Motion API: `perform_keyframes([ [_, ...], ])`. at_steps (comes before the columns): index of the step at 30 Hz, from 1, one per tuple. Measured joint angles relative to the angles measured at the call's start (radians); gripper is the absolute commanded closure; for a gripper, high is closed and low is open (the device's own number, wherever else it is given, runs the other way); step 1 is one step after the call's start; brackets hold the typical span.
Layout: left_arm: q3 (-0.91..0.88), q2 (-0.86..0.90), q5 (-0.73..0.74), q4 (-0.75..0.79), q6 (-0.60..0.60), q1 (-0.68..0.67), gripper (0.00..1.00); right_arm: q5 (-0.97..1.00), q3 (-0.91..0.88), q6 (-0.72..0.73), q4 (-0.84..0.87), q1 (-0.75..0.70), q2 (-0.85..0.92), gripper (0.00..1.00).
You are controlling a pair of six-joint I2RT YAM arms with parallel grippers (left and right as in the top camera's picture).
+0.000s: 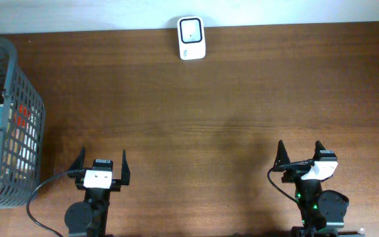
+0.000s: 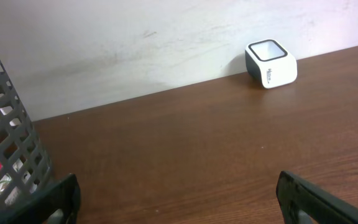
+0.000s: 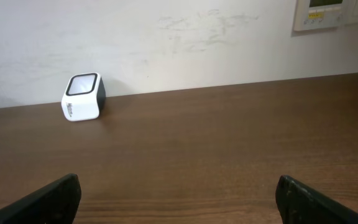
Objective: Scan the item barcode
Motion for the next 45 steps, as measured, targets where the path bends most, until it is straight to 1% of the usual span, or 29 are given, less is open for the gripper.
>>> perform_keyframes([
  [39, 0.000, 0.000, 0.000, 0.003, 0.000, 0.000, 0.01, 0.000, 0.000, 0.000, 0.000, 0.000, 0.000, 0.01],
  [42, 0.000, 0.000, 0.000, 0.002, -0.047, 0.000, 0.01, 0.000, 0.000, 0.000, 0.000, 0.000, 0.000, 0.01],
  [45, 0.002, 0.000, 0.009, 0.047, -0.084, 0.000, 0.01, 0.000, 0.000, -0.001, 0.000, 0.000, 0.000, 0.01],
])
